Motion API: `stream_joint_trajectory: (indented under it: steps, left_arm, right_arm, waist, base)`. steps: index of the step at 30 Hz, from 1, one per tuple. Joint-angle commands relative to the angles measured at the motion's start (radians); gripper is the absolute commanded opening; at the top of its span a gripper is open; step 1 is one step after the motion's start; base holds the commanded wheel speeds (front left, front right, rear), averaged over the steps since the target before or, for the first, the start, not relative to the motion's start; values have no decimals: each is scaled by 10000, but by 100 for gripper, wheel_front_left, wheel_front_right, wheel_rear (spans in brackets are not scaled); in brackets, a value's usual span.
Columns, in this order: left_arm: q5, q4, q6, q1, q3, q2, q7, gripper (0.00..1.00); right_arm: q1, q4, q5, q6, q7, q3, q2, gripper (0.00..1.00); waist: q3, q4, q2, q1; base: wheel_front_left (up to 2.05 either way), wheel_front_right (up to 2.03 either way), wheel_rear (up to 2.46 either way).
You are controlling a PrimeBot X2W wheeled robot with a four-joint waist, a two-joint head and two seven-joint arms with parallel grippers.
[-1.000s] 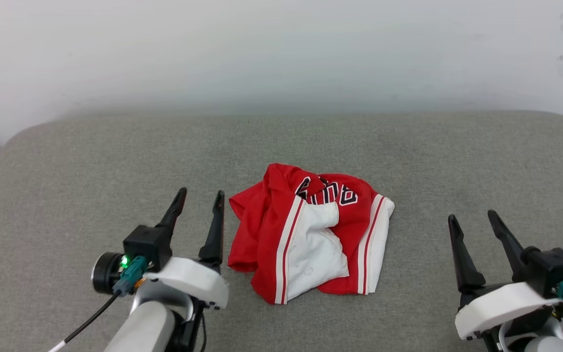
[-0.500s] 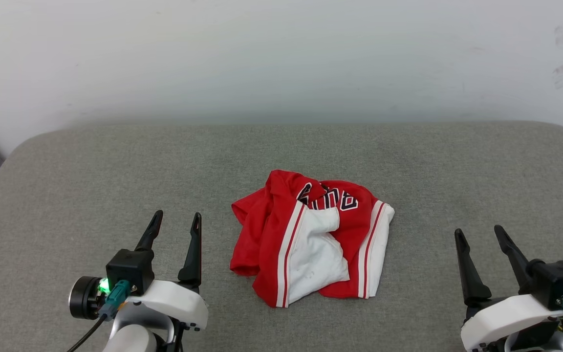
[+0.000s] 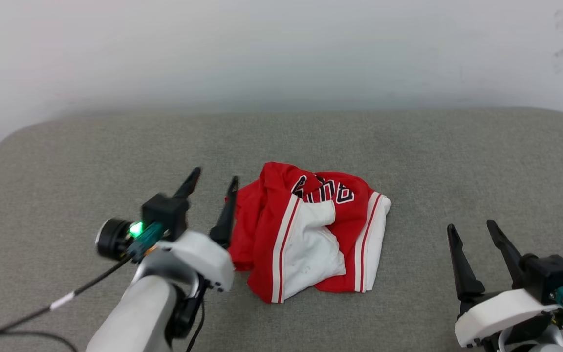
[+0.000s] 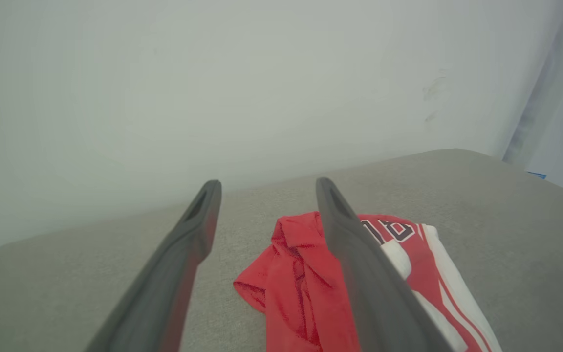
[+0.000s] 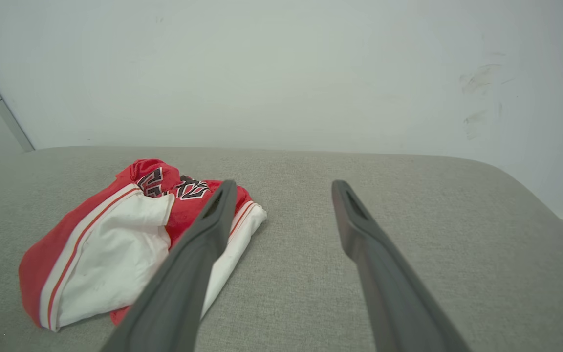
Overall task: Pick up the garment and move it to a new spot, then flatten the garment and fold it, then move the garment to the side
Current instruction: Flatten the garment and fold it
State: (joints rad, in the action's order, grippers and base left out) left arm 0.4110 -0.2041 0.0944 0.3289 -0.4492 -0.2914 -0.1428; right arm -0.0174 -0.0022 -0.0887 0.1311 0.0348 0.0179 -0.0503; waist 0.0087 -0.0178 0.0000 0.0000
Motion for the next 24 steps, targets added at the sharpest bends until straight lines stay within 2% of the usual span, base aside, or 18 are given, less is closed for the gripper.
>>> stream_joint_trajectory:
  steps: [1, 7, 8, 10, 11, 14, 18, 24]
  left_arm:
    - [-65, -95, -287, 553, -329, 125, 567, 100]
    - [69, -638, -1137, 1722, -1297, 594, 2234, 100]
    - [69, -638, -1137, 1722, -1297, 594, 2234, 100]
    - [203, -1064, -1556, 2060, -1783, 762, 3180, 100]
    - [203, -1064, -1556, 2060, -1783, 762, 3180, 100]
    - [444, -1413, -1921, 2339, -2291, 879, 4045, 100]
    - [984, -1961, -2168, 2577, -2846, 777, 5306, 100]
    - [1798, -2552, -2245, 2900, -3509, 498, 6883, 100]
  right_arm:
    - [257, -70, 50, -5, 12, -50, 1, 100]
    - [605, -36, 37, -7, 111, -143, 1, 100]
    - [605, -36, 37, -7, 111, -143, 1, 100]
    - [764, 23, -2, -5, 185, -196, 1, 100]
    - [764, 23, -2, -5, 185, -196, 1, 100]
    - [882, 129, -54, -5, 264, -234, 2, 100]
    - [1060, 268, -120, -7, 388, -313, 2, 100]
    - [1253, 520, -208, -7, 552, -437, 2, 100]
  waist:
    - [273, -161, 0, 0]
    - [903, -535, 0, 0]
    - [903, -535, 0, 0]
    - [1220, -733, 0, 0]
    - [1220, -733, 0, 0]
    - [1478, -887, 0, 0]
    - [1755, -1080, 0, 0]
    - [1975, -1300, 0, 0]
  base:
    - [0, 0, 0]
    - [0, 0, 0]
    - [0, 0, 0]
    - [0, 0, 0]
    - [0, 0, 0]
    - [0, 0, 0]
    - [0, 0, 0]
    - [0, 0, 0]
